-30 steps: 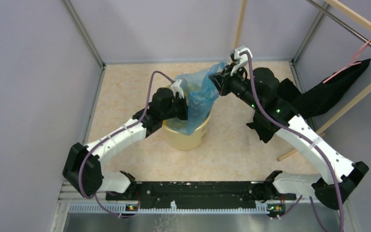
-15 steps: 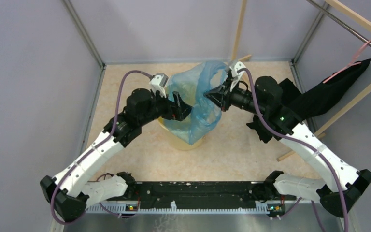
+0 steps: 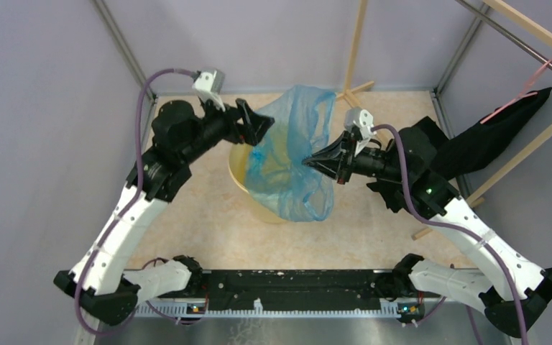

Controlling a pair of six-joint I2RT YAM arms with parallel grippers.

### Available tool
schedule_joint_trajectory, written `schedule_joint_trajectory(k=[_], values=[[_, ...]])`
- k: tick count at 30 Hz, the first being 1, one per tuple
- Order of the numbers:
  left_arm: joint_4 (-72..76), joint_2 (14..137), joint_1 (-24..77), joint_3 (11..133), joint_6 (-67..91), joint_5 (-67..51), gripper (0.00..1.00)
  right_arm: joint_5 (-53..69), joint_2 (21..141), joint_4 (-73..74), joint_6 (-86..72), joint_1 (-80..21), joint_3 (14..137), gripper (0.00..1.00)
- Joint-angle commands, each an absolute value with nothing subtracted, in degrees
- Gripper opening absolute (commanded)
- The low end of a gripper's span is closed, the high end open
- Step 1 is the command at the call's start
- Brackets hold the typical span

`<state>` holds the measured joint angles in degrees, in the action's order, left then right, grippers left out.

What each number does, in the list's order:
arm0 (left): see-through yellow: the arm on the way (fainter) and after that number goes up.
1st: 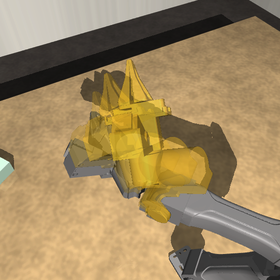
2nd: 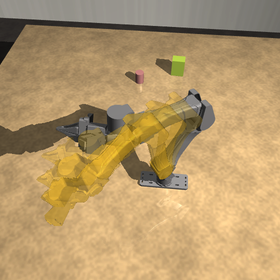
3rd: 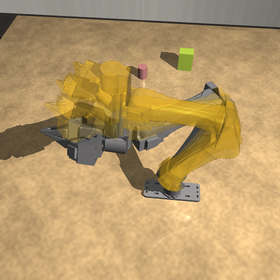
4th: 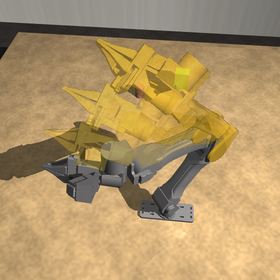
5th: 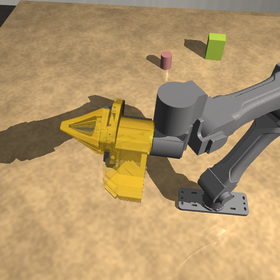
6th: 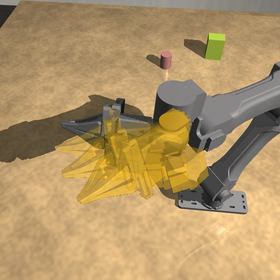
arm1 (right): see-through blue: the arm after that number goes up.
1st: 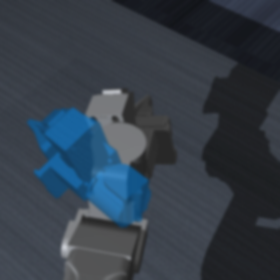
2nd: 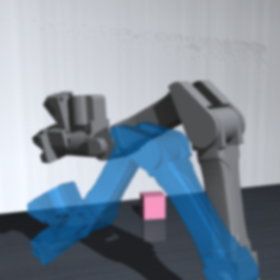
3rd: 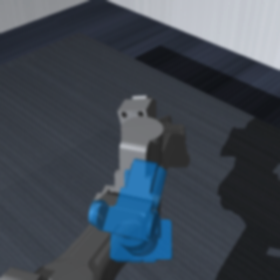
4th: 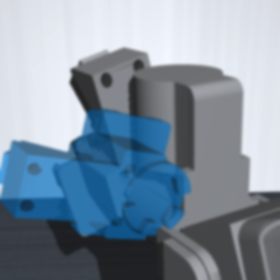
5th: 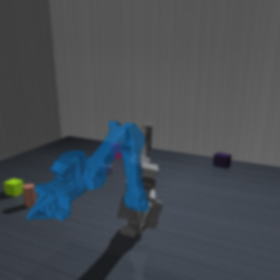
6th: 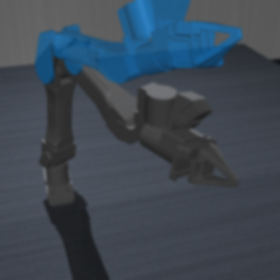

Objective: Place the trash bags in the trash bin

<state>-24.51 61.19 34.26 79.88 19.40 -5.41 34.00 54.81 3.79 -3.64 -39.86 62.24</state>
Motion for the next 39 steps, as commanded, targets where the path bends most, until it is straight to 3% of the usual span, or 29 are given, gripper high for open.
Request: schedule_joint_trajectory(k=[1,8,13,18,26,39], values=[[-15.5,71.0,22.8,84.8,26.5,-22.0,0.98,43.8,55.1,-1.6,-5.0,-39.4,62.5,0.00],[9.5,81.9,9.8,83.2,48.4,-45.2,0.98,48.1,57.9,-0.2,-4.4,-39.4,63.2,0.00],[22.3,94.1,9.5,90.4,55.3,-56.0,0.98,50.5,60.6,2.2,-3.9,-39.4,64.9,0.00],[28.5,101.6,14.0,93.5,59.1,-63.6,0.91,51.0,61.4,2.2,-4.4,-39.4,65.2,0.00],[12.0,97.4,18.9,91.3,44.9,-65.8,0.82,48.4,60.6,2.9,-4.7,-39.4,64.8,0.00],[-1.9,72.2,18.5,66.9,19.5,-54.7,0.78,23.9,59.1,-4.3,-11.6,-39.3,61.7,0.00]])
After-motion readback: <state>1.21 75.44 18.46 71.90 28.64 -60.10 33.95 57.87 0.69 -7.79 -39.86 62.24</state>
